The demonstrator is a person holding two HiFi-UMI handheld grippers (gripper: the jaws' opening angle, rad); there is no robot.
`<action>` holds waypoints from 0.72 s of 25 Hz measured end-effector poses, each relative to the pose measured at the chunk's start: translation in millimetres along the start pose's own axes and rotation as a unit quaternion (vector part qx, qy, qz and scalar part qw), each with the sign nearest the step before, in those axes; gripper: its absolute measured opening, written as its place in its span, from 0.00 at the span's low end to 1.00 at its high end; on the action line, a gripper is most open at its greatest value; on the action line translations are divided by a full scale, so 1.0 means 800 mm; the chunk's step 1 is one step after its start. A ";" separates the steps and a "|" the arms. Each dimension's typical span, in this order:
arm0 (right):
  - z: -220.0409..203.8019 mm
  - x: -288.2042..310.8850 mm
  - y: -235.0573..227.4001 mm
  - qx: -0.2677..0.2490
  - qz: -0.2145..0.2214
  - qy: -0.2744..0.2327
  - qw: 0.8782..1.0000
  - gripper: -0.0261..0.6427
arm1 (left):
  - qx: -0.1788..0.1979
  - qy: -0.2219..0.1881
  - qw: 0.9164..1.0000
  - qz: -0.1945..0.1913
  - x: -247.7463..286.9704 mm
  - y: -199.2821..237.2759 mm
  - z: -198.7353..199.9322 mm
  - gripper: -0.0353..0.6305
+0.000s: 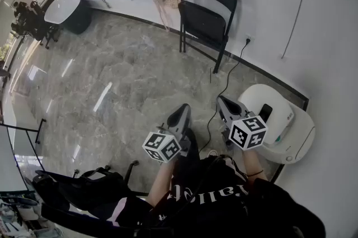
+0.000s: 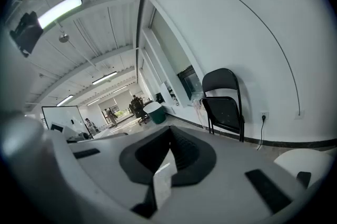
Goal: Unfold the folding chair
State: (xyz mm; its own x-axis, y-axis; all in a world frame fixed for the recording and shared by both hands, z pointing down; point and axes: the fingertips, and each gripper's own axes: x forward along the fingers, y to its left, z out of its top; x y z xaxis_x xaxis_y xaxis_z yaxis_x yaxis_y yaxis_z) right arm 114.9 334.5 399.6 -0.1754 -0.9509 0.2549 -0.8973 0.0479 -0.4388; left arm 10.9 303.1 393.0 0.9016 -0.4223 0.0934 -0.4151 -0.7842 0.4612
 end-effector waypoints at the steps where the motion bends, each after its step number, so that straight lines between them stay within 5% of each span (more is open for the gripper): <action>1: 0.004 0.012 -0.004 0.000 -0.003 -0.002 1.000 0.06 | 0.000 0.000 1.000 -0.003 0.009 0.011 0.004 0.06; 18: 0.114 0.270 -0.011 -0.005 -0.057 -0.022 0.998 0.06 | 0.022 0.032 0.995 -0.091 0.172 0.214 0.157 0.06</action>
State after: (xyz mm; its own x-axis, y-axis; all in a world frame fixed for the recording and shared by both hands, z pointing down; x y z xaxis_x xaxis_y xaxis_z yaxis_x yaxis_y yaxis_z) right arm 122.0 101.3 380.3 -0.0541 -0.9630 0.2640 -0.9143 -0.0585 -0.4009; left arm 48.6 53.6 374.0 0.9675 -0.2432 0.0687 -0.2483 -0.8646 0.4368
